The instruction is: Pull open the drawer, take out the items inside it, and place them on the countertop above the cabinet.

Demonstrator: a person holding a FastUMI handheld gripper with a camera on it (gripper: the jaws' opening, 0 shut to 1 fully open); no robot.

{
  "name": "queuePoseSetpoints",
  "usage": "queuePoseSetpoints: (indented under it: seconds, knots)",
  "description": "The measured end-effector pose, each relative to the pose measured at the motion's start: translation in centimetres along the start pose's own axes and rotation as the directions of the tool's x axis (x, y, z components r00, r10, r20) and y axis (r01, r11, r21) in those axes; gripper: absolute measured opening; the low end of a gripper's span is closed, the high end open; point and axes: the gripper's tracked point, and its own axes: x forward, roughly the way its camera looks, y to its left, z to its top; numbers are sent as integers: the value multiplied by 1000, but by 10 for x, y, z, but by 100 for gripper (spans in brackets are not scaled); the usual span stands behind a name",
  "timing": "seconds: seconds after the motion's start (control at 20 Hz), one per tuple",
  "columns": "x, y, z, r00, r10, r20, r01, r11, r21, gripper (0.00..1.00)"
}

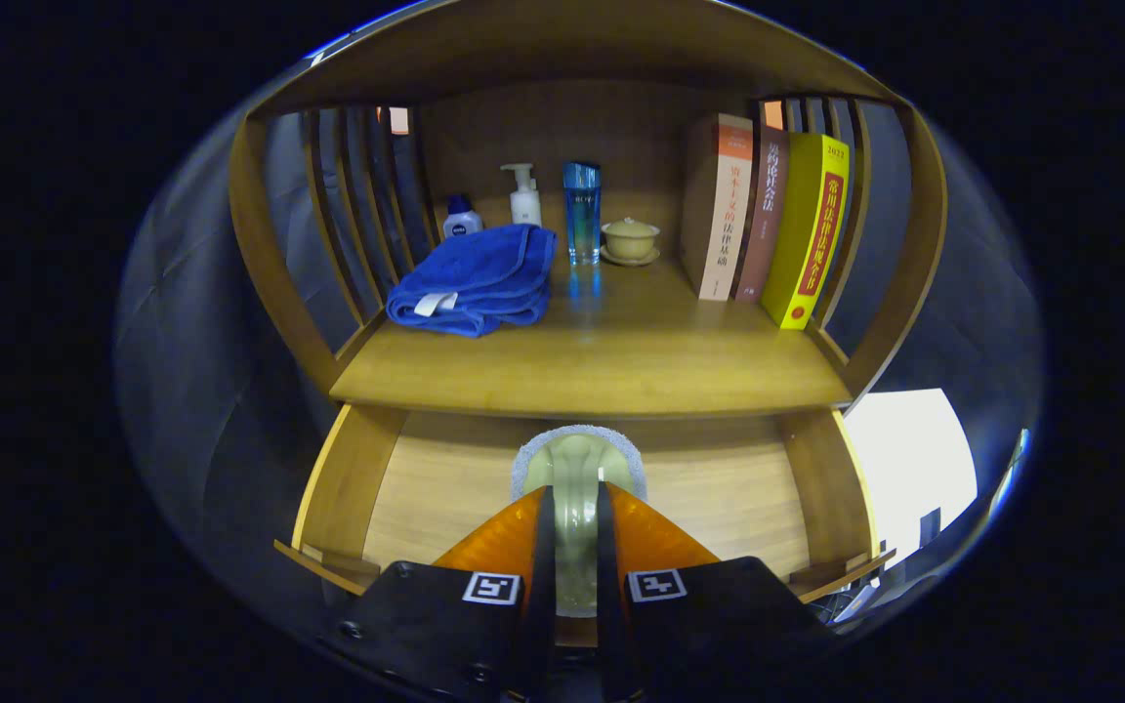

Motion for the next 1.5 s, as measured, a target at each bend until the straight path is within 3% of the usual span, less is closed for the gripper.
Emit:
queuePoseSetpoints:
  seconds: [0.65,1.2,1.5]
  knots:
    - [69,-13,93,998,-41,53,41,999,1,27]
    - [155,-27,95,996,-88,-6,88,996,-19,27]
    - [165,-35,98,995,-99,5,99,995,-24,30]
